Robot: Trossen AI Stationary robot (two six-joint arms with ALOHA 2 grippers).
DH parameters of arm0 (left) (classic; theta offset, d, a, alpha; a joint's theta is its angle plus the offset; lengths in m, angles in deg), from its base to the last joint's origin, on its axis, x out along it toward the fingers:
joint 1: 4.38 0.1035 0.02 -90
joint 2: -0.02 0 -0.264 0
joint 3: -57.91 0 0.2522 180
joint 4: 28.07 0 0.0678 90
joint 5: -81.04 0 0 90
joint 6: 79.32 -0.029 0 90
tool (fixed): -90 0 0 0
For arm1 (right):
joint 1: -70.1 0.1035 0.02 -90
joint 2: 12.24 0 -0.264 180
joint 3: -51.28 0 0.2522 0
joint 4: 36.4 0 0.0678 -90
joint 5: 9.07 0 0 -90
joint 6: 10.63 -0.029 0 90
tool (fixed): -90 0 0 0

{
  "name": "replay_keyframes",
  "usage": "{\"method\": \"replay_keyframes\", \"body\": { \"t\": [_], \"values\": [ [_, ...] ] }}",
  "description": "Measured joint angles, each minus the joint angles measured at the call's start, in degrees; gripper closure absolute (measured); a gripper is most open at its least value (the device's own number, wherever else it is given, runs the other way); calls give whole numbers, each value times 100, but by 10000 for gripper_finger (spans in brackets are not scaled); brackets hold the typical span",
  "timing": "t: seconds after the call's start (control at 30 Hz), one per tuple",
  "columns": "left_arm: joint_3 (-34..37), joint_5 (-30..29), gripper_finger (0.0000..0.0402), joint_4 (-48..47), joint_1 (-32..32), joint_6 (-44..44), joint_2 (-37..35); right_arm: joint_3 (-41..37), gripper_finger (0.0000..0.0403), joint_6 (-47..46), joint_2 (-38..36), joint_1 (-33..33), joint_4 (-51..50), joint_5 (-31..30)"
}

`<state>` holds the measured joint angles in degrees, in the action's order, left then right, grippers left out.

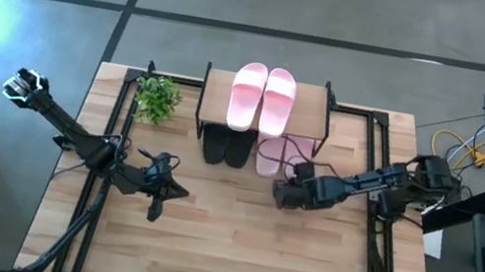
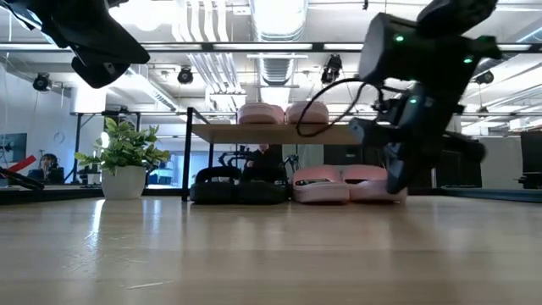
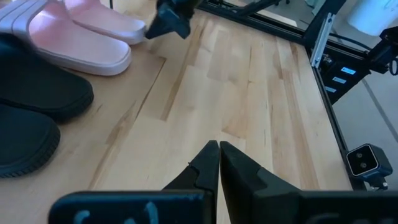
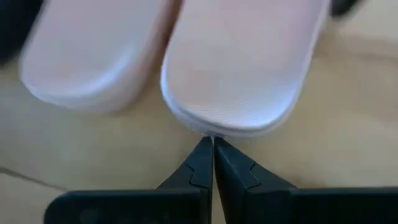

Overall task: Pick and place slides into the shelf
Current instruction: Move the pair of slides from the middle of the table to under the shelf

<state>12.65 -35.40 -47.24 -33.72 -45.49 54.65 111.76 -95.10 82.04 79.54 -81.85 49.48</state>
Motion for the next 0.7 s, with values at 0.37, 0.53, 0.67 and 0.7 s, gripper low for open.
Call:
{"method": "replay_keyframes", "body": {
  "t": [0.37, 0.53, 0.67, 0.7],
  "values": [
    [0, 0, 402, -7, 0, 25, 0, 144, 394, 997, -28, -170, 574, 1213],
    [0, 0, 402, -5, 0, 25, -1, 188, 394, 705, -35, 461, 1334, 1098],
    [0, 0, 402, -5, 0, 25, 0, 179, 394, 365, 104, 524, 1389, 536],
    [0, 0, 402, -4, 0, 25, 0, 179, 394, 361, 152, 452, 1417, 490]
  ]
}}
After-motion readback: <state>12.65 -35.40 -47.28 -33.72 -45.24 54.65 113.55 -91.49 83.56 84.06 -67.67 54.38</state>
